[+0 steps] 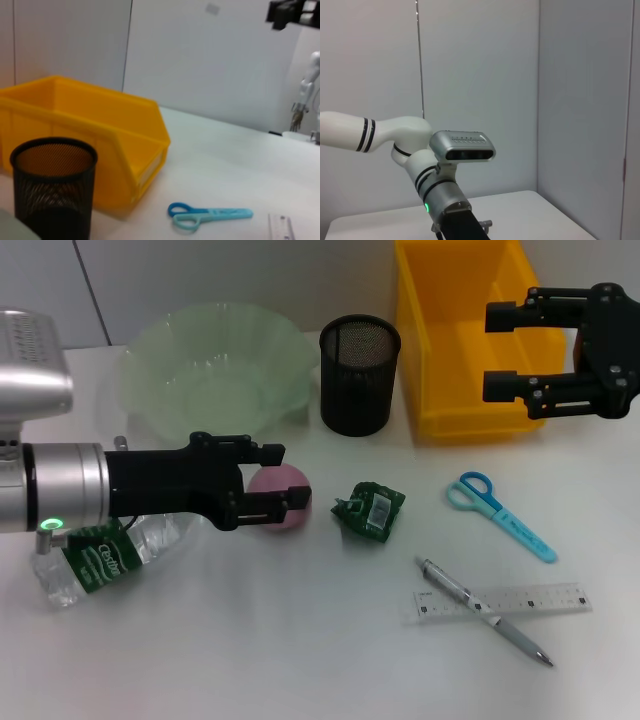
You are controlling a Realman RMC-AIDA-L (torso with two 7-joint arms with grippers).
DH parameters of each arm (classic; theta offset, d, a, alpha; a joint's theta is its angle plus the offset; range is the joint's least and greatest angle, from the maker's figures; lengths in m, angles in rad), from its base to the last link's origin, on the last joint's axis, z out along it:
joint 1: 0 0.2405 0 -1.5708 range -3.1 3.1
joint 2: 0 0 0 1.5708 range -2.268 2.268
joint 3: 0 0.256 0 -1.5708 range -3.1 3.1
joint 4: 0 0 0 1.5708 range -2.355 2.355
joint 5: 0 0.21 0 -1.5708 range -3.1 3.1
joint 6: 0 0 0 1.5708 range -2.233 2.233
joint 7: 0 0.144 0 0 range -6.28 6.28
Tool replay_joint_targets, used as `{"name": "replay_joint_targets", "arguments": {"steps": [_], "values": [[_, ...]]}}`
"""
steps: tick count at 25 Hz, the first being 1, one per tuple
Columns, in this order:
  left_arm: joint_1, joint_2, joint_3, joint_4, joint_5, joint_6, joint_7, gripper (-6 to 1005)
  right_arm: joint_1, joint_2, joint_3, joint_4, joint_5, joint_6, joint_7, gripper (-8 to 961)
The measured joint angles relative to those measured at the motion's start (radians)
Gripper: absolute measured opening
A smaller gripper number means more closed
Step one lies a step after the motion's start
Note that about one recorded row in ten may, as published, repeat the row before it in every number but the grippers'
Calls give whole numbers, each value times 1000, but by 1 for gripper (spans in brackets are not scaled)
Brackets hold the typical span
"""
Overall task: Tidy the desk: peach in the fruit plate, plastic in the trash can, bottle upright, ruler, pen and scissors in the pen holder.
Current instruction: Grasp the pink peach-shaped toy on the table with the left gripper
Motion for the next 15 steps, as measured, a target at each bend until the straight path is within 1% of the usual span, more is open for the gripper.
{"name": "replay_joint_targets", "arguments": {"steps": [8, 13, 15], "values": [[-14, -3, 19, -7, -4, -60, -37, 625, 3, 7, 0, 1, 0, 0, 1, 753], [-14, -4, 37, -19, -16, -89, -32, 620, 9, 19, 9, 1, 1, 1, 1, 753], [-13, -4, 46, -22, -17, -103, -29, 618, 10, 21, 10, 1, 2, 4, 1, 752]]}}
